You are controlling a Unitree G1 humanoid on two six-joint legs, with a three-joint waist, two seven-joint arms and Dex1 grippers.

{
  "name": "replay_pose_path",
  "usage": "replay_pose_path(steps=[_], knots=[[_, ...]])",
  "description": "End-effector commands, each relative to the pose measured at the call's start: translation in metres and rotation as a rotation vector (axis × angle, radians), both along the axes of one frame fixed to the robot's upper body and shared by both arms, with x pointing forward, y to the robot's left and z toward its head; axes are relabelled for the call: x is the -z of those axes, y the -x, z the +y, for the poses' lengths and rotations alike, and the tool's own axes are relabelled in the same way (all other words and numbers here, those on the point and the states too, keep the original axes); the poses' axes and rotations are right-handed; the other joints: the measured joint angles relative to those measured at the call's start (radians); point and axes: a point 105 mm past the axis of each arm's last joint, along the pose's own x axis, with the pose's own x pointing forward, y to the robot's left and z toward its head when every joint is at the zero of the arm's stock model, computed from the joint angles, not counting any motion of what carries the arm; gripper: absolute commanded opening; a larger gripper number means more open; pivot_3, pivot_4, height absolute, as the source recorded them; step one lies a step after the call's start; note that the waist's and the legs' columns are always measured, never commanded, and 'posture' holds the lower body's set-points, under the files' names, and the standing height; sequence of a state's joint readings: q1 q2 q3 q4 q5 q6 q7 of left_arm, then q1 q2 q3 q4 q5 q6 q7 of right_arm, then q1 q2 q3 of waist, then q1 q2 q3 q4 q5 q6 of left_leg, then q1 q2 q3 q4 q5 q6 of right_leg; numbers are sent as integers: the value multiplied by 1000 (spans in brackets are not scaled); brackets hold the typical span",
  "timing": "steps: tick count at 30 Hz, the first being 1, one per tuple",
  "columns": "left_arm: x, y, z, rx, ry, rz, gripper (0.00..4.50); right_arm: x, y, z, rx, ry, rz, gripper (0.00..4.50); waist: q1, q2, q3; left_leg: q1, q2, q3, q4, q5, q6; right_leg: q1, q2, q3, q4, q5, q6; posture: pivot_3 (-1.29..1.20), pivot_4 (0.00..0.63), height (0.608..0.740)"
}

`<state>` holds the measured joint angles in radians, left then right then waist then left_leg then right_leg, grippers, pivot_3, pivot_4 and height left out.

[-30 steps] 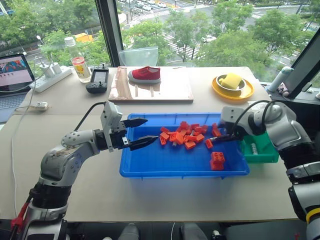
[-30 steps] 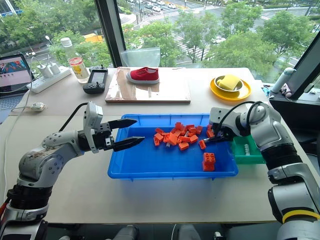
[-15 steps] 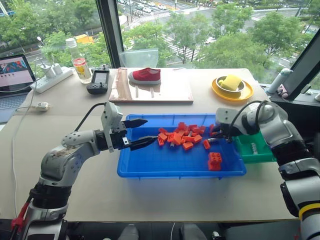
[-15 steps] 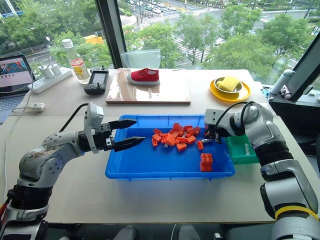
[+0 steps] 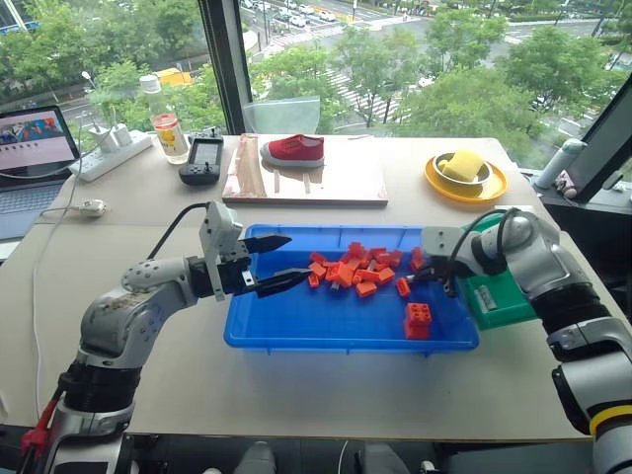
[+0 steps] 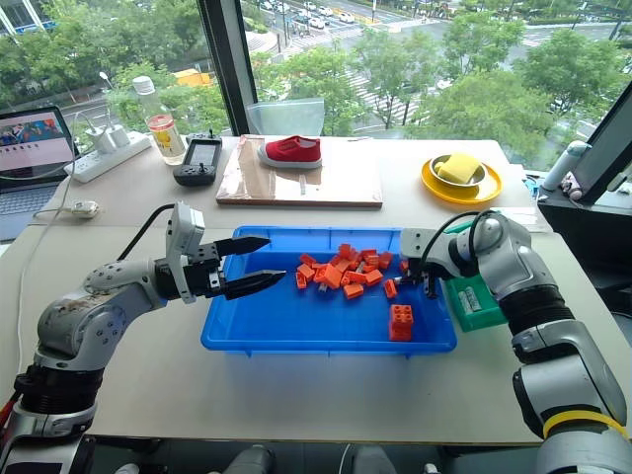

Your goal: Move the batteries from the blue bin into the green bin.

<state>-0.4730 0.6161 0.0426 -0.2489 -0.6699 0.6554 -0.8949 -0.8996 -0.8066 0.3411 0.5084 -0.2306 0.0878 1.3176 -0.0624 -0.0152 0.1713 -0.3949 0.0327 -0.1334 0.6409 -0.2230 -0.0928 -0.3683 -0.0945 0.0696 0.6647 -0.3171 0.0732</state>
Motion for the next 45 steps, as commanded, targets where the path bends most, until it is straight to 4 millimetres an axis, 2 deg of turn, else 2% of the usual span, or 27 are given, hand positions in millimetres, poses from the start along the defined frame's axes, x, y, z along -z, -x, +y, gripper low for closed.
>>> replay_pose_path(steps=[1, 3, 8, 12, 16, 26, 30, 33, 38, 42, 45], knots=[[-10, 4, -2, 22, 12, -42, 4500, -31, 5, 11, -44, -14, -54, 2750, -4, 2, 1, 0, 0, 0, 0, 0, 0, -1, 0, 0, 0, 0, 0, 0, 150, 740], [-10, 4, -2, 23, 12, -42, 4500, -37, 7, 18, -68, -11, -62, 2750, -6, 2, 1, -1, 0, 0, 0, 0, 0, -1, 0, 0, 0, 0, 0, 0, 150, 740], [-10, 4, -3, 24, 13, -41, 4500, -34, 8, 20, -111, 104, -59, 2750, -8, 2, 2, -1, 0, 0, -1, 0, 0, -1, 0, 0, 0, 0, 0, 0, 150, 740], [-10, 4, -3, 23, 18, -40, 4500, -26, -12, 16, -121, 299, -98, 2750, -9, 3, 2, -1, 0, 0, -1, 0, 0, -2, 0, 0, 0, 0, 0, 0, 150, 740], [-10, 4, -3, 19, 22, -41, 4500, -18, -22, 19, -159, 384, -77, 2750, -10, 2, 2, -1, 0, 0, -2, 0, 0, -2, 0, 0, 0, 0, 0, 0, 150, 740], [-8, 5, -1, -2, 26, -43, 4500, 9, -18, 18, -249, 454, 81, 2750, -11, 3, 2, -2, 0, 0, -2, 1, -1, -3, 0, 0, 0, 0, 0, 0, 150, 740], [-8, 6, -2, -4, 29, -44, 4500, 14, -21, 21, -234, 435, 94, 2750, -11, 3, 2, -1, 0, 0, -2, 1, -1, -3, 0, 0, 0, 0, 0, 0, 150, 740], [-9, 6, -1, -7, 29, -46, 4500, 15, -22, 25, -239, 417, 94, 2019, -11, 3, 2, -1, 0, 0, -2, 1, -1, -3, 0, 0, 0, 0, 0, 0, 150, 740], [-9, 6, -2, -7, 31, -46, 4500, 12, -25, 27, -229, 387, 74, 304, -11, 3, 2, 0, 0, 0, -2, 1, -1, -2, 0, 0, 0, 0, 0, 0, 150, 740], [-10, 5, -2, -4, 32, -47, 4500, 5, -28, 29, -218, 354, 45, 304, -11, 3, 2, 0, 0, 0, -2, 1, -1, -2, 0, 0, 0, 0, 0, 0, 150, 740], [-10, 6, -3, 1, 30, -49, 4500, -9, -29, 32, -211, 317, -3, 304, -13, 3, 2, 0, 0, 0, -2, 1, -1, -2, 0, 0, 0, 0, 0, 0, 150, 740]])
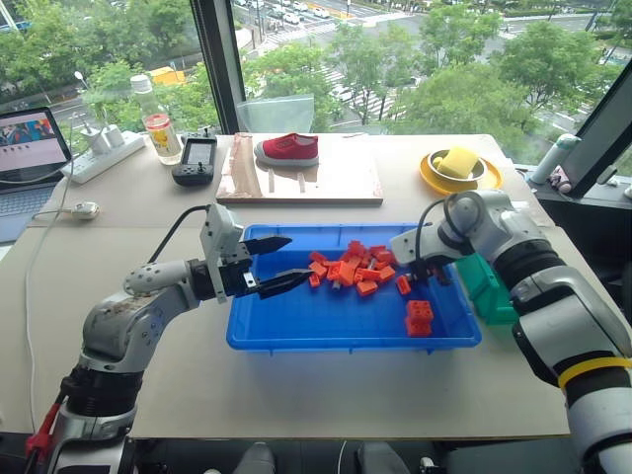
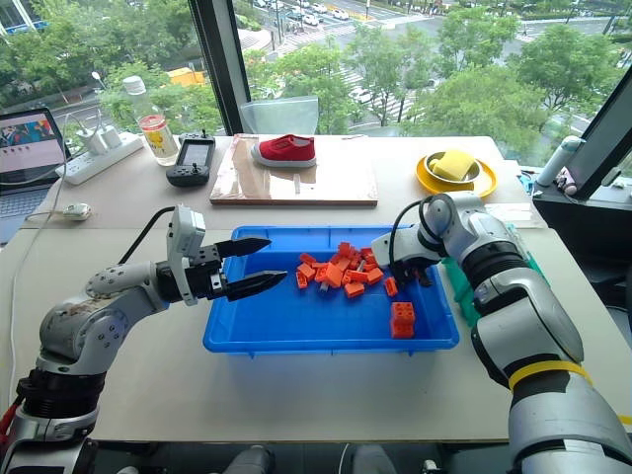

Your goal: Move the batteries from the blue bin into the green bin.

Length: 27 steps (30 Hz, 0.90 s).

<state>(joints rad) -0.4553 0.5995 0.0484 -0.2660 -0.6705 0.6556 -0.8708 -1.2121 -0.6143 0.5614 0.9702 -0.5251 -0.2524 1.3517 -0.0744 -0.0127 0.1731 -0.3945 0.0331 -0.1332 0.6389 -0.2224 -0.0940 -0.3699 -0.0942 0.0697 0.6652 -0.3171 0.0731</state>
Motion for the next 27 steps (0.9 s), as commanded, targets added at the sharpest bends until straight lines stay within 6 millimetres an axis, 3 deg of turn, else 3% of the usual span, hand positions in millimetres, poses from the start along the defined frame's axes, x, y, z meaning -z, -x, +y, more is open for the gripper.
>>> replay_pose_path(steps=[1, 4, 11, 14, 16, 18, 20, 23, 27], knots=[[-12, 5, -2, 20, 14, -51, 4500, -27, -4, 5, 11, -89, -84, 304, -1, 0, 0, 0, 0, 0, 0, 0, 0, 0, 0, 0, 0, 0, 0, 0, 150, 740], [-12, 5, -2, 22, 8, -53, 4500, -57, -1, 8, 22, -154, -156, 304, 0, 3, 2, -1, 0, 0, 0, 0, 0, -1, 0, 0, 0, 0, 0, 0, 150, 740], [-13, 7, 0, 23, 6, -56, 4500, -172, 47, 17, 59, -596, -390, 304, 5, 8, 5, -5, 0, 0, 0, 0, 1, -3, 0, 0, 0, 0, 0, 0, 150, 740], [-13, 8, 1, 21, 5, -58, 4500, -203, 67, -3, 155, -705, -477, 304, 7, 8, 5, -5, 0, 0, 0, -1, 1, -3, 0, 0, 0, 0, 0, 0, 150, 740], [-13, 9, 1, 22, 6, -58, 4500, -212, 68, -35, 316, -746, -557, 304, 14, 7, 5, -5, 0, 0, 0, -1, 2, -3, 0, 0, 0, 0, 0, 0, 150, 740], [-13, 9, 1, 22, 5, -58, 4500, -194, 67, -84, 544, -702, -601, 304, 24, 7, 5, -6, -1, 0, 1, -1, 2, -3, -1, 0, -1, 0, 0, 0, 150, 740], [-13, 9, 1, 20, 7, -58, 4500, -164, 71, -113, 691, -648, -568, 304, 34, 5, 5, -5, -1, 0, 1, -2, 3, -2, -1, 0, -2, 0, 0, 0, 150, 740], [-14, 7, 2, 8, 12, -57, 4500, -117, 75, -131, 819, -622, -486, 304, 30, 5, 5, -5, -1, 2, 2, -3, 4, -2, -1, 1, -1, 0, 0, 0, 150, 740], [-17, 5, 4, 0, 12, -61, 4500, -87, 78, -139, 899, -622, -452, 304, 9, 13, 7, -5, -1, 3, 2, -3, 5, -4, -1, 3, 0, 0, 0, 0, 150, 740]])
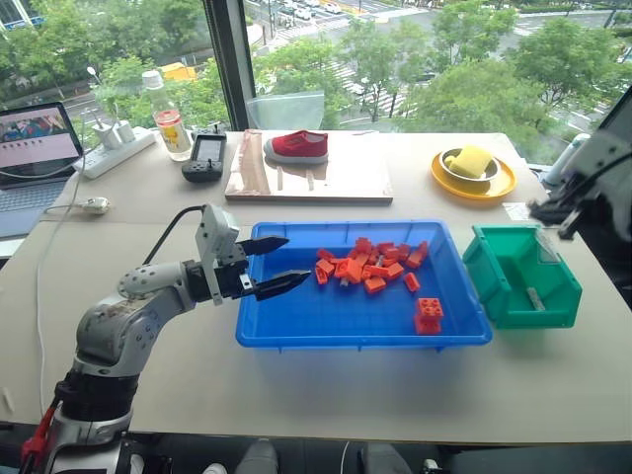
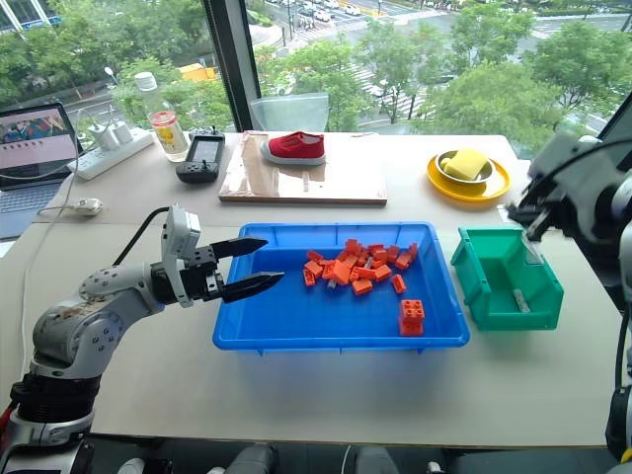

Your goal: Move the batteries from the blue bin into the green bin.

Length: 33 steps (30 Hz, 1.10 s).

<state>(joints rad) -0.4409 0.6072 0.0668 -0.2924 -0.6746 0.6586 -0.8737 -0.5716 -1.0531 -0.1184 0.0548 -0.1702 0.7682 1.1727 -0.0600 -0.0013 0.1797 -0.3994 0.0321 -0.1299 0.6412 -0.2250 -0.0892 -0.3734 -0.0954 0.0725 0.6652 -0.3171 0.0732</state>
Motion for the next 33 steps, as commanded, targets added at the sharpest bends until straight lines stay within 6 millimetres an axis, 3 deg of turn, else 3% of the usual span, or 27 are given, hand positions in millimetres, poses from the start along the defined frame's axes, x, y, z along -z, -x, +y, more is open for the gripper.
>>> replay_pose_path(steps=[1, 2, 7, 11, 13, 15, 17, 19, 25, 33], knots=[[-14, 1, 3, -1, 13, -47, 4500, -17, 2, 0, 37, -16, -110, 304, -10, 1, 0, 0, 0, 0, 0, 0, 0, 0, 0, 0, 0, 0, 0, 0, 150, 740], [-14, 0, 4, -5, 11, -48, 4500, -15, 2, 0, 49, -19, -114, 1240, -13, 1, 0, 0, 0, 0, 0, 0, 0, 0, 0, 0, 0, 0, 0, 0, 150, 740], [-15, -1, 8, -16, 7, -47, 4500, -18, 3, 0, 79, -27, -147, 2764, -8, 1, 0, 0, 0, 0, 0, 0, 0, 0, 0, 0, 0, 0, 0, 0, 150, 740], [-15, -2, 12, -36, 3, -48, 4500, -46, 4, 10, 58, -59, -235, 4184, -7, 1, 0, 0, 0, 0, 0, 0, 0, 1, 0, 0, -1, 0, 0, 0, 150, 740], [-15, -4, 17, -55, -2, -47, 4500, -69, 3, 29, -6, -88, -298, 4184, -8, 1, 0, 0, 0, 0, 0, 0, 0, 0, 0, 0, -1, 0, 0, 0, 150, 740], [-14, -5, 21, -68, -7, -45, 4500, -87, 0, 69, -144, -167, -338, 4184, -15, 2, 0, 1, 1, 0, 0, 0, 0, 0, 1, 0, -1, 0, 0, 0, 150, 740], [-13, -5, 22, -70, -11, -43, 4500, -76, -3, 112, -265, -238, -291, 4184, -21, 1, 0, 1, 1, 0, -2, 0, 0, 0, 1, 0, -1, 0, 0, 0, 150, 740], [-14, -6, 23, -72, -11, -43, 4500, -55, -2, 141, -347, -261, -224, 4184, -20, -4, -1, 2, 3, -3, -2, 0, 0, 1, 3, -2, 0, 0, 0, 0, 150, 740], [-13, -5, 28, -93, -12, -38, 4500, 4, -10, 190, -394, -312, -94, 4184, 2, -5, -1, -4, 0, -4, 0, 0, -1, -1, 1, -3, 0, 0, 0, 0, 150, 740], [-13, -3, 36, -122, -31, -38, 4500, 26, -6, 222, -463, -310, -42, 4184, -10, -5, -1, -6, 1, -4, 0, 2, -3, -6, 2, -2, 2, 0, 0, 0, 150, 740]])
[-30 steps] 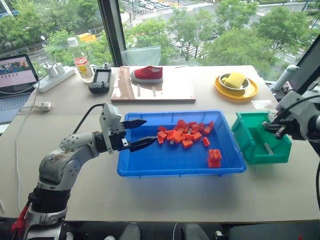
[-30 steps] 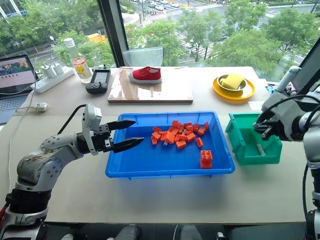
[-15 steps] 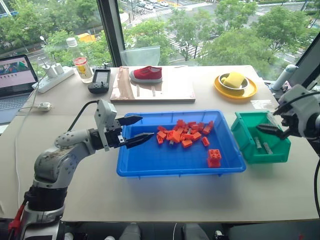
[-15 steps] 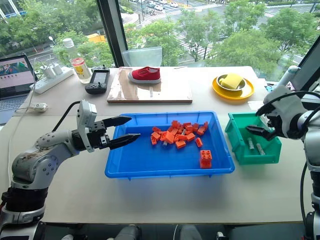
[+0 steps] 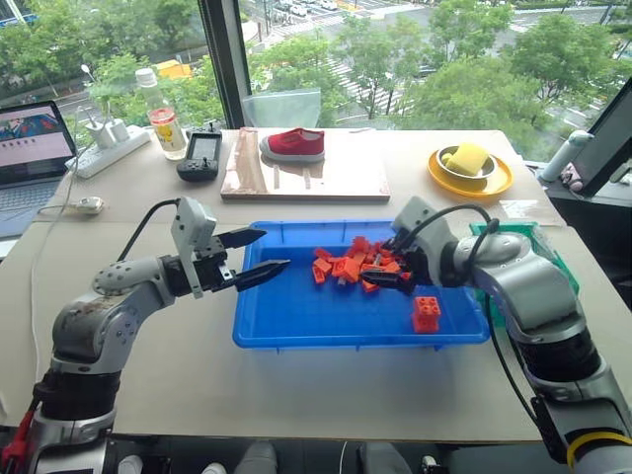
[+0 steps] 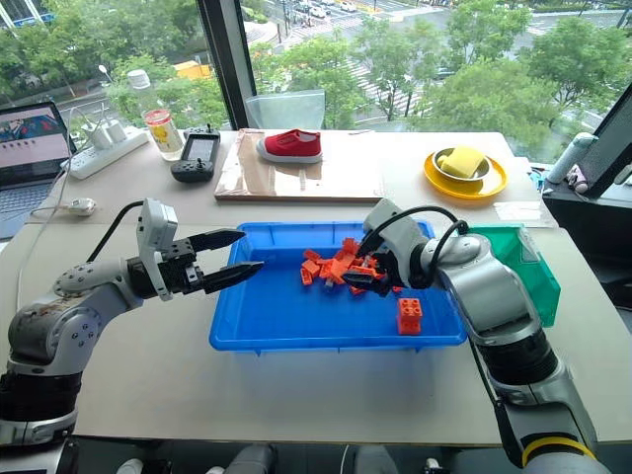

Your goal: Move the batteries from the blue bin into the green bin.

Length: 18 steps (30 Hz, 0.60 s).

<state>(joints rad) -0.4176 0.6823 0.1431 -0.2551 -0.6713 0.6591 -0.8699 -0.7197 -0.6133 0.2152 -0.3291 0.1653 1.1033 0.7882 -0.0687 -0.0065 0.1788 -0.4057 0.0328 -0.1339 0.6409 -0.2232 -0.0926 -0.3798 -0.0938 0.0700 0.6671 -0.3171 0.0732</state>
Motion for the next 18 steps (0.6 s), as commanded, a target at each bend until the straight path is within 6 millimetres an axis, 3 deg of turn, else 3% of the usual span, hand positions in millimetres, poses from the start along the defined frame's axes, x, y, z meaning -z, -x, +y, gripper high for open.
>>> replay_pose_path(steps=[1, 10, 18], knots=[[-10, 5, 3, -5, -2, -38, 4500, -2, 2, 13, -45, 9, -33, 4184, -2, 0, 0, 0, 0, 0, 0, 0, 0, 0, 0, 0, 0, 0, 0, 0, 150, 740], [-11, 4, 1, -9, 3, -51, 4500, -3, -31, -9, -2, 70, -50, 4184, -3, 0, 0, 0, 0, 0, 0, 1, -1, -4, 0, 1, 6, 0, 0, 0, 150, 740], [-11, 5, 0, -11, 7, -53, 4500, 19, -41, -11, 4, 79, 5, 4184, -5, 0, 0, -1, 0, 0, 0, 1, -1, -5, 0, 1, 7, 0, 0, 0, 150, 740]])
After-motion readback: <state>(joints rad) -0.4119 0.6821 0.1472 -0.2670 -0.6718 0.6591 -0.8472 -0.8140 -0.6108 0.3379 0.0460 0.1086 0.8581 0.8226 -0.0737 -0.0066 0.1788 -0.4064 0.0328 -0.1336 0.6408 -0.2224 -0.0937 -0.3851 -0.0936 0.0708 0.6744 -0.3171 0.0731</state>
